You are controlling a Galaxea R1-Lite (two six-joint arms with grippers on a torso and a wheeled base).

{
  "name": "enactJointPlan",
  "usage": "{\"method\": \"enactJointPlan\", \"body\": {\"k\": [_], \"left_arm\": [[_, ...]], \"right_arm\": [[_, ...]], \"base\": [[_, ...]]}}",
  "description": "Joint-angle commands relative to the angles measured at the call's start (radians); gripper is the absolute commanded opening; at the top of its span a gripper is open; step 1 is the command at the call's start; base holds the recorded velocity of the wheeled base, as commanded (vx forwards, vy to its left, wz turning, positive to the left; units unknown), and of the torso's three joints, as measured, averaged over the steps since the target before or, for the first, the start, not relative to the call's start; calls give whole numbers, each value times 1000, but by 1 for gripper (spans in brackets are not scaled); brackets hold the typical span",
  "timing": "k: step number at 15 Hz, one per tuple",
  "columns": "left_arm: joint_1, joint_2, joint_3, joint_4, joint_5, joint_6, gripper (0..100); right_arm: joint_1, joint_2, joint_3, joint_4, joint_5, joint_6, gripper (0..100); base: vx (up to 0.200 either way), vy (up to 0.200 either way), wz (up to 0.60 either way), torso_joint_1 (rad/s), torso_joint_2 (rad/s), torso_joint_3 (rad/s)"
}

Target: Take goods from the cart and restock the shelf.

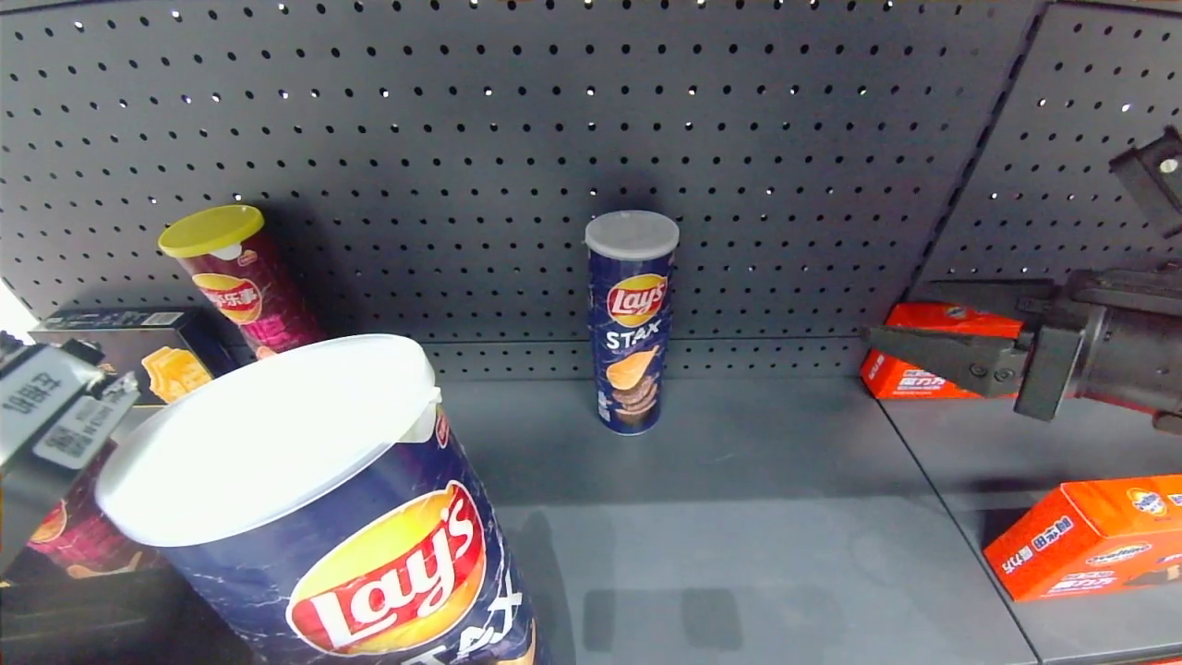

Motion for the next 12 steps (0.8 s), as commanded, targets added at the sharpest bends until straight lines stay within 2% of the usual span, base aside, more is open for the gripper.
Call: {"method": "enactJointPlan", "body": {"k": [1, 5, 7, 10, 12], "left_arm": [[0, 0, 1, -1, 0, -1, 0], [0, -1, 4, -1, 0, -1, 0], [0, -1, 4, -1, 0, -1, 0], [0, 0, 5, -1, -1, -1, 0], [0, 0, 13, -2, -1, -1, 0]], "right_arm": [[12, 86, -12, -82, 109, 0, 100], [35, 144, -37, -126, 243, -2, 100], [42, 184, -40, -198, 322, -2, 100], [42, 252, -49, -333, 359, 0, 100], [50, 281, -71, -347, 375, 0, 100]], "base": [[0, 0, 0, 0, 0, 0], [0, 0, 0, 0, 0, 0], [0, 0, 0, 0, 0, 0], [0, 0, 0, 0, 0, 0], [0, 0, 0, 0, 0, 0]]}}
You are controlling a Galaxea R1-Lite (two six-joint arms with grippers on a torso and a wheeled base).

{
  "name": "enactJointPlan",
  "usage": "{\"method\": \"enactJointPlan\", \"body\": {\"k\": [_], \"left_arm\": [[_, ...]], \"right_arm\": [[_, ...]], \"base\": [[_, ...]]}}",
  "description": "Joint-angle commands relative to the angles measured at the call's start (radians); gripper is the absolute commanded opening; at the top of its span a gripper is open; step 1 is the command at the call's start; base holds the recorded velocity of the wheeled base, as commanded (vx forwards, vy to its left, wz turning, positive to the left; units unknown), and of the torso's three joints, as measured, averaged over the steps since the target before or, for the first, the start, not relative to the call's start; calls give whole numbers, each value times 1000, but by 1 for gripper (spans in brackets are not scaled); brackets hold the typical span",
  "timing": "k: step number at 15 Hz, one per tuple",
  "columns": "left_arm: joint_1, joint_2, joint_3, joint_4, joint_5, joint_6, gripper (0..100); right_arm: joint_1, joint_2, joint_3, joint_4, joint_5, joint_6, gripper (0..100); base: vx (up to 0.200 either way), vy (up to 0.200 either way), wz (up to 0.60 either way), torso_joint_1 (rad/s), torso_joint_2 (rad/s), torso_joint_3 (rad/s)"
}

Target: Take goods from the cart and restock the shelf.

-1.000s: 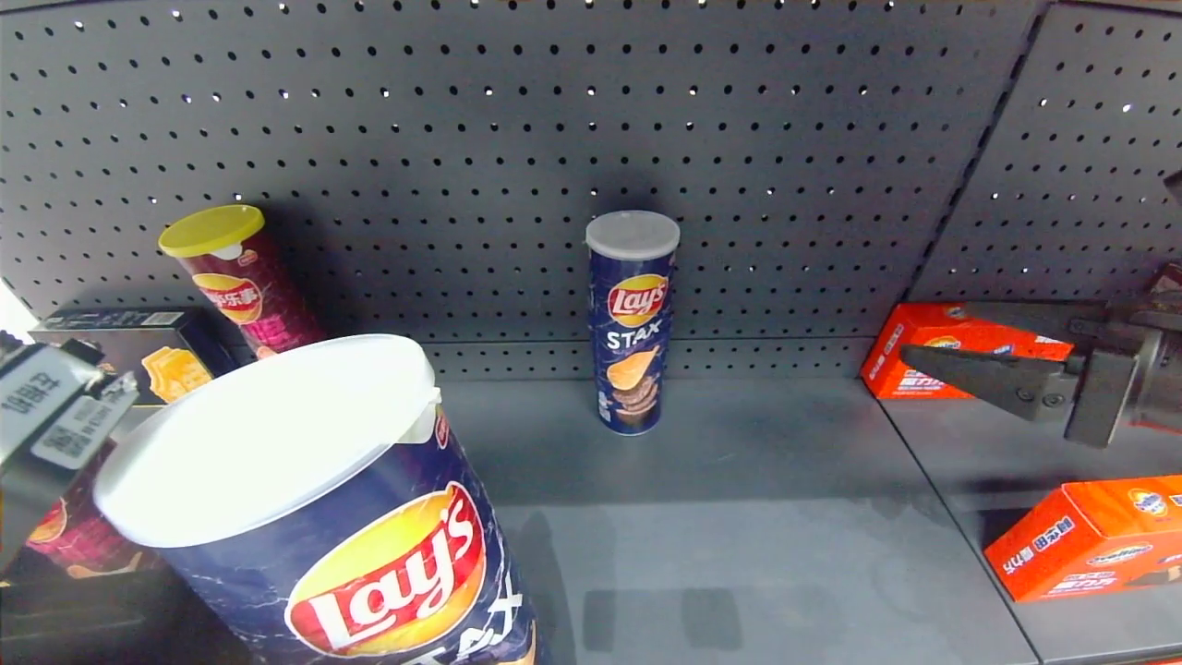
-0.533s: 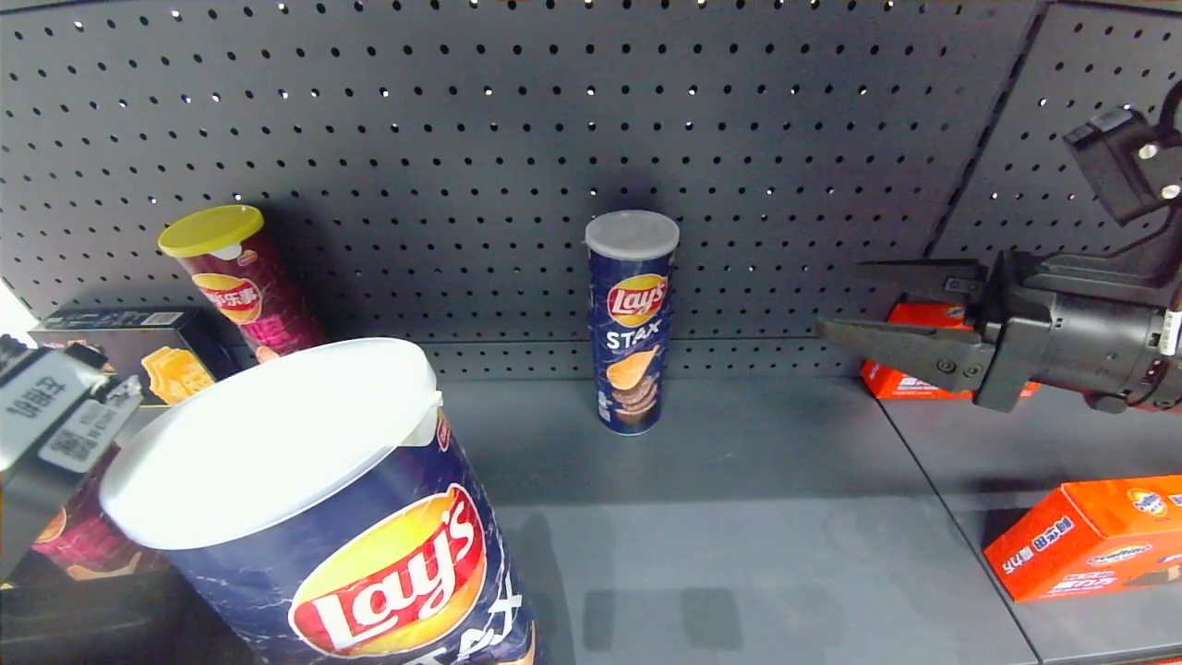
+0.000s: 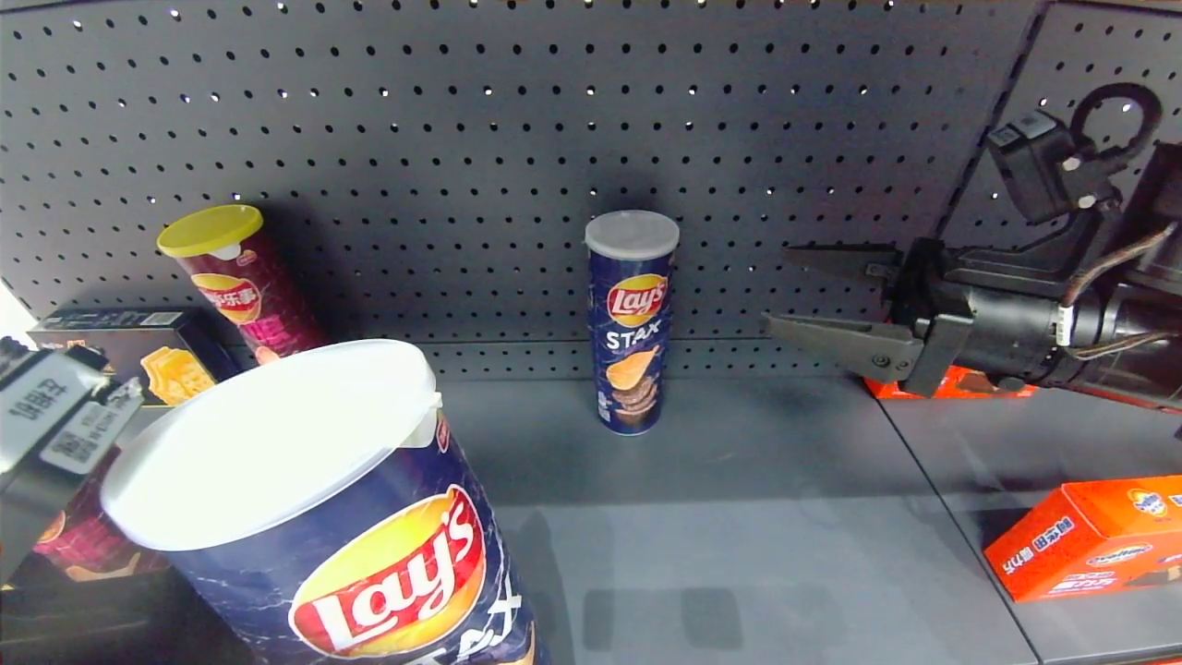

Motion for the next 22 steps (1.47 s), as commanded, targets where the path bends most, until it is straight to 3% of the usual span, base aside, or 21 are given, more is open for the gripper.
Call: {"method": "enactJointPlan", "body": {"k": [1, 6, 15, 17, 22], "left_arm": [[2, 0, 5, 0, 1, 0, 0], [0, 0, 5, 0, -1, -20, 0], [2, 0, 7, 0, 1, -22, 0], [32, 0, 7, 0, -5, -20, 0], [37, -2, 8, 0, -7, -20, 0]], "right_arm": [[9, 43, -15, -1, 1, 0, 100], [52, 137, -44, -4, -2, -2, 100], [50, 288, -127, -4, -2, -37, 100], [49, 316, -135, -4, -4, -39, 100], [44, 402, -201, -15, -1, -52, 100]], "base": [[0, 0, 0, 0, 0, 0], [0, 0, 0, 0, 0, 0], [0, 0, 0, 0, 0, 0], [0, 0, 0, 0, 0, 0], [0, 0, 0, 0, 0, 0]]}}
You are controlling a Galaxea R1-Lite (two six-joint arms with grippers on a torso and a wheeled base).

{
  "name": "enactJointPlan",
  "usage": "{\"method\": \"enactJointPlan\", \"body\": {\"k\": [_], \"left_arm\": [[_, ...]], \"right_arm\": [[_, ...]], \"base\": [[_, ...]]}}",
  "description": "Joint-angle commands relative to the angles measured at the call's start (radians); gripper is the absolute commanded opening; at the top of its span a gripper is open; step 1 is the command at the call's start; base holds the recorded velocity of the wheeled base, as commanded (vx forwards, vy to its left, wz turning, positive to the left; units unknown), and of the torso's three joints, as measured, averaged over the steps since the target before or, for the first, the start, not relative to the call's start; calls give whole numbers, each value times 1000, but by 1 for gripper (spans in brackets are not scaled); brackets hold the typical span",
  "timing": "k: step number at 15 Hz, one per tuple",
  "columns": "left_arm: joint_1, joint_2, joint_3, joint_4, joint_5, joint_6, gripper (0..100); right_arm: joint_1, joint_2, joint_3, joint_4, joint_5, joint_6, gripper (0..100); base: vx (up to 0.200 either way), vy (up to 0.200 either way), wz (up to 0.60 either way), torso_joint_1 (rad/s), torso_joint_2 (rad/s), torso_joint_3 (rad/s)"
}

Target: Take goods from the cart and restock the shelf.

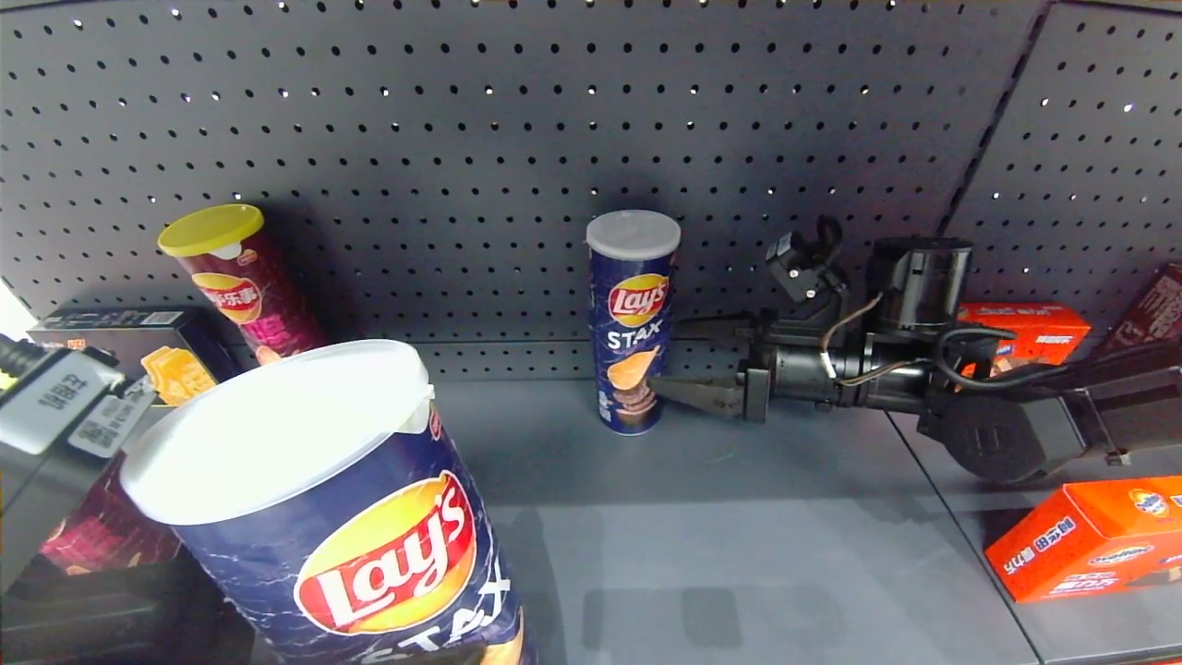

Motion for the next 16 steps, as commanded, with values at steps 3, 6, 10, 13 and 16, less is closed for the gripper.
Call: {"method": "enactJointPlan", "body": {"k": [3, 6, 10, 13, 16], "left_arm": [[0, -1, 9, 0, -2, 0, 0], [0, 1, 12, 0, -2, -2, 0], [2, -2, 12, -2, -1, -2, 0], [17, -4, 14, -2, -1, -2, 0], [19, -6, 21, -2, -1, -2, 0]], "right_arm": [[9, 69, -35, -5, -3, 0, 100], [20, 101, -64, -11, -6, 0, 100], [44, 159, -119, -14, -10, 1, 100], [61, 190, -153, -11, -44, 1, 100], [63, 205, -159, -34, -41, 3, 0]], "base": [[0, 0, 0, 0, 0, 0], [0, 0, 0, 0, 0, 0], [0, 0, 0, 0, 0, 0], [0, 0, 0, 0, 0, 0], [0, 0, 0, 0, 0, 0]]}}
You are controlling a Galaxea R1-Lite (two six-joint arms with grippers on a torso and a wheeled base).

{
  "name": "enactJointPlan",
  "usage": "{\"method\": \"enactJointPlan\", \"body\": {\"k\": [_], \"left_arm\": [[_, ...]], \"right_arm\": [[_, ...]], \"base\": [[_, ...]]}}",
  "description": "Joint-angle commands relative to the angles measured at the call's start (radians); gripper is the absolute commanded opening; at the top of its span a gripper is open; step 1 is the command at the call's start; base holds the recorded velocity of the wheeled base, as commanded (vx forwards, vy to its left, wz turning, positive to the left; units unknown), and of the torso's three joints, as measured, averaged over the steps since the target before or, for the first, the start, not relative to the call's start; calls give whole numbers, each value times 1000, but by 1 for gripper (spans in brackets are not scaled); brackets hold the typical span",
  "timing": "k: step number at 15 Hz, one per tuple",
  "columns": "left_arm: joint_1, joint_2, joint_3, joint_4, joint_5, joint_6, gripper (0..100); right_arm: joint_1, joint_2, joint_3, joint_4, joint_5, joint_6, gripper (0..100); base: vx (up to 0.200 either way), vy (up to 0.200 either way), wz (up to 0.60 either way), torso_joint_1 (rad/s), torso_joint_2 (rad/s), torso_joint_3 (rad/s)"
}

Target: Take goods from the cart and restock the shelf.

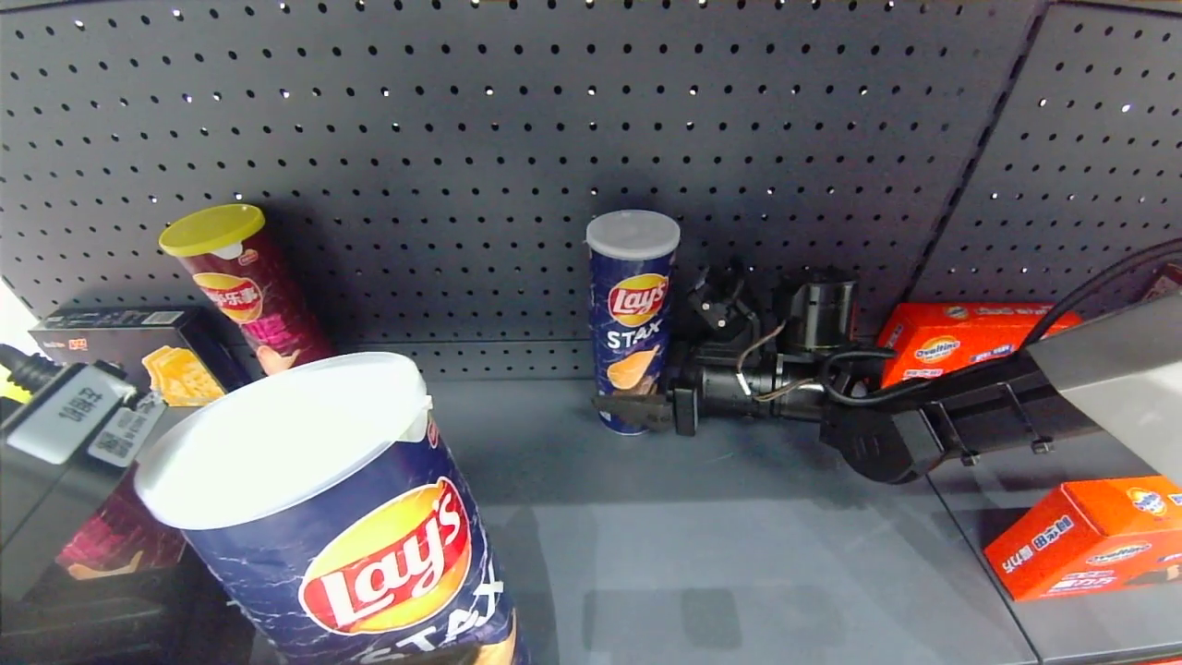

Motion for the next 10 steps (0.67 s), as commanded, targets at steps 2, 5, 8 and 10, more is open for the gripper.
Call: {"method": "enactJointPlan", "body": {"k": [2, 5, 8, 10], "left_arm": [[0, -1, 1, 0, 0, -1, 0], [0, -1, 1, 0, 0, -1, 0], [17, -1, -2, -5, -2, -7, 0], [17, -1, -3, -8, 0, -7, 0]], "right_arm": [[3, 6, 9, -11, -6, 3, 0], [4, -7, 22, -23, -40, 1, 0], [16, -99, 85, -55, -60, 1, 0], [35, -170, 141, -54, -68, 3, 0]], "base": [[0, 0, 0, 0, 0, 0], [0, 0, 0, 0, 0, 0], [0, 0, 0, 0, 0, 0], [0, 0, 0, 0, 0, 0]]}}
